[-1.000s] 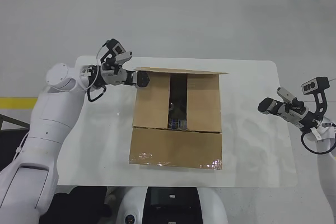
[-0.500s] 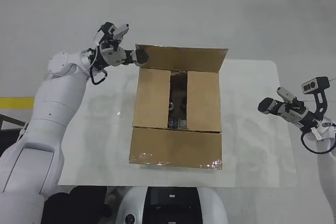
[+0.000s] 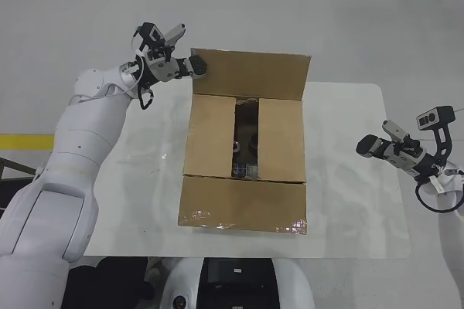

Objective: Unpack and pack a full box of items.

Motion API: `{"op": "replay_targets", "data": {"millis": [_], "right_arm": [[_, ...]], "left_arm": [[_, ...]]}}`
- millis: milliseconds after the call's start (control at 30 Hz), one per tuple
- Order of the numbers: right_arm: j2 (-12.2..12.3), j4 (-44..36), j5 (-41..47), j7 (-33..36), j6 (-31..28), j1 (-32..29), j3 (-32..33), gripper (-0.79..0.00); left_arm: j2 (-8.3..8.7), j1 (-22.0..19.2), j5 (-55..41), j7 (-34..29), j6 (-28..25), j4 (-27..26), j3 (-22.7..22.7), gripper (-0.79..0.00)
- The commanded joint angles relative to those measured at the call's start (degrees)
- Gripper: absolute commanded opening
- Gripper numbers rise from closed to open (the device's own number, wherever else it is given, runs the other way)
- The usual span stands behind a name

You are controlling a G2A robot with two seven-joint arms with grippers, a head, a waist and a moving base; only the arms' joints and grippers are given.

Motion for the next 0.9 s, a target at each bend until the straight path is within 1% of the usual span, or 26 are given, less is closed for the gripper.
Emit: {"op": "replay_targets", "data": {"millis": [0,400,433,533,700,867], "right_arm": [[0.00,0.00,0.00,0.00,0.00,0.00,0.00,0.000],[0.00,0.00,0.00,0.00,0.00,0.00,0.00,0.000],[0.00,0.00,0.00,0.00,0.00,0.00,0.00,0.000],[0.00,0.00,0.00,0.00,0.00,0.00,0.00,0.000],[0.00,0.00,0.00,0.00,0.00,0.00,0.00,0.000],[0.00,0.00,0.00,0.00,0.00,0.00,0.00,0.000]], "left_arm": [[0.02,0.02,-0.07,-0.06,0.11,-0.02,-0.02,0.000],[0.02,0.02,-0.07,-0.06,0.11,-0.02,-0.02,0.000],[0.02,0.44,0.33,1.40,-0.06,-0.48,0.02,0.000],[0.09,2.22,2.59,7.05,-1.49,-4.20,0.00,0.000],[0.47,4.47,5.17,11.05,-2.39,-8.98,-0.68,0.000],[0.29,4.79,7.99,17.86,-0.06,-10.68,-0.72,0.000]]}}
